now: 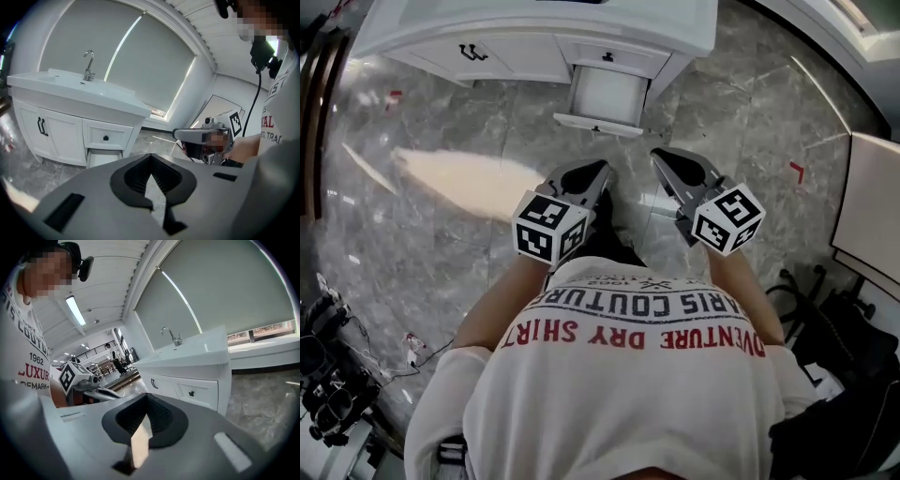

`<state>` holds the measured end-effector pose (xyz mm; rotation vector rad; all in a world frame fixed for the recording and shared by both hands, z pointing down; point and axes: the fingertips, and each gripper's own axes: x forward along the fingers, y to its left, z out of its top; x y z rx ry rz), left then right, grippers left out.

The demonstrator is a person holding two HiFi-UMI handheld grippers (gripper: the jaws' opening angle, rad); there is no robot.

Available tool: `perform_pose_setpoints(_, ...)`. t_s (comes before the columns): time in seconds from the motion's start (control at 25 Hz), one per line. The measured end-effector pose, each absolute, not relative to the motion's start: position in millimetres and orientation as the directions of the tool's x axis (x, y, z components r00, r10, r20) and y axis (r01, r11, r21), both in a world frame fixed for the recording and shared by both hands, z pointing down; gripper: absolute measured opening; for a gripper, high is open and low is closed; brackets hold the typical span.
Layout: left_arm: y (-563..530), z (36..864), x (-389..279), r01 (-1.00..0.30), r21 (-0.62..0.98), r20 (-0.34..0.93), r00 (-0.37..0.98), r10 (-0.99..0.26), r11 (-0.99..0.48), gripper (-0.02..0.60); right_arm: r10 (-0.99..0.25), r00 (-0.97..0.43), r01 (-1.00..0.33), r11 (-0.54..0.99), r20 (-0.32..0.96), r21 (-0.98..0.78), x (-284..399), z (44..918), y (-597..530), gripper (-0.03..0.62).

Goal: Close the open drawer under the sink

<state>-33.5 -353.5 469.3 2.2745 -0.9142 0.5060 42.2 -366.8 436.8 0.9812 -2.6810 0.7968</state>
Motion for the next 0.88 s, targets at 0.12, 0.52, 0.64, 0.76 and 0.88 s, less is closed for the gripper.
perform_pose_setpoints(0.12, -376, 496, -33, -0.717, 0.361, 0.574, 0.675, -0.464, -0.596, 0.003, -0.548, -0.755, -0.656, 0.651, 0.361, -0.383, 39, 463, -390, 0.000)
perform_pose_setpoints(0.52, -420, 662, -44, -0.777, 0.306, 0.718, 0.568, -0.403, -0.551, 0.002, -0.493, -0.726, -0.684, 0.590, 0.480, -0.429, 52, 579, -402, 0.000)
perform_pose_setpoints(0.64, -426, 710, -46, -0.790, 0.280, 0.756, 0.531, -0.383, -0.545, 0.002, -0.500, -0.710, -0.701, 0.564, 0.495, -0.435, 62, 608, -409, 0.000)
perform_pose_setpoints(0.76, -426, 747, -49, -0.801, 0.289, 0.773, 0.519, -0.366, -0.524, 0.003, -0.501, -0.704, -0.708, 0.556, 0.504, -0.436, 67, 634, -415, 0.000)
perform_pose_setpoints(0.88, -433, 783, -56, -0.824, 0.291, 0.791, 0.493, -0.362, -0.486, 0.002, -0.502, -0.695, -0.717, 0.535, 0.515, -0.446, 72, 657, -415, 0.000)
